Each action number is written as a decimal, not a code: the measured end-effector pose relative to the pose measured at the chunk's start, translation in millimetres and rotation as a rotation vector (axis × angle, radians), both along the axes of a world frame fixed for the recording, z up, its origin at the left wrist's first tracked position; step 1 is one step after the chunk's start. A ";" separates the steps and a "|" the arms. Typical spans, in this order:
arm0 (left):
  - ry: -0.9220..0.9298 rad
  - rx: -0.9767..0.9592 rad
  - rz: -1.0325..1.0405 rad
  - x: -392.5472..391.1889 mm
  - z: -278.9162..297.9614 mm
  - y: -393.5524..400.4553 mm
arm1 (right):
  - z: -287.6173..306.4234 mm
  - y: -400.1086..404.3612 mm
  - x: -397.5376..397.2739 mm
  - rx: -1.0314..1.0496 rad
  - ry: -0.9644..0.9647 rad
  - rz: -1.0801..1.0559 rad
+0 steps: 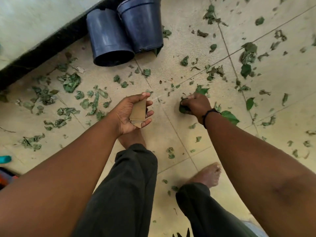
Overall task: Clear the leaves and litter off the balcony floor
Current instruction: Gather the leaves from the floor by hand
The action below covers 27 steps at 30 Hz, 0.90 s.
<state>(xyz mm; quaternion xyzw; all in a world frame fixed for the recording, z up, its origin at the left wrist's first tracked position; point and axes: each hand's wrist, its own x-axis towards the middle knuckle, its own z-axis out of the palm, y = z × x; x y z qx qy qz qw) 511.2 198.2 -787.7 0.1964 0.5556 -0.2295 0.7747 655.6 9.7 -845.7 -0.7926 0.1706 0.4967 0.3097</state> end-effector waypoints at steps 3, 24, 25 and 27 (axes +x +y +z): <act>-0.016 -0.017 -0.026 19.9 -4.5 -21.3 | 1.5 -47.1 22.6 -0.087 -0.076 -0.083; 0.036 0.064 -0.232 71.3 -19.8 -79.8 | 7.1 -103.7 32.2 0.008 -0.264 0.205; 0.038 0.057 -0.227 72.1 -18.2 -84.3 | 14.2 -115.6 24.9 0.007 -0.229 0.212; 0.045 0.043 -0.220 73.1 -16.5 -95.4 | 22.5 -143.2 9.9 -0.028 -0.126 0.317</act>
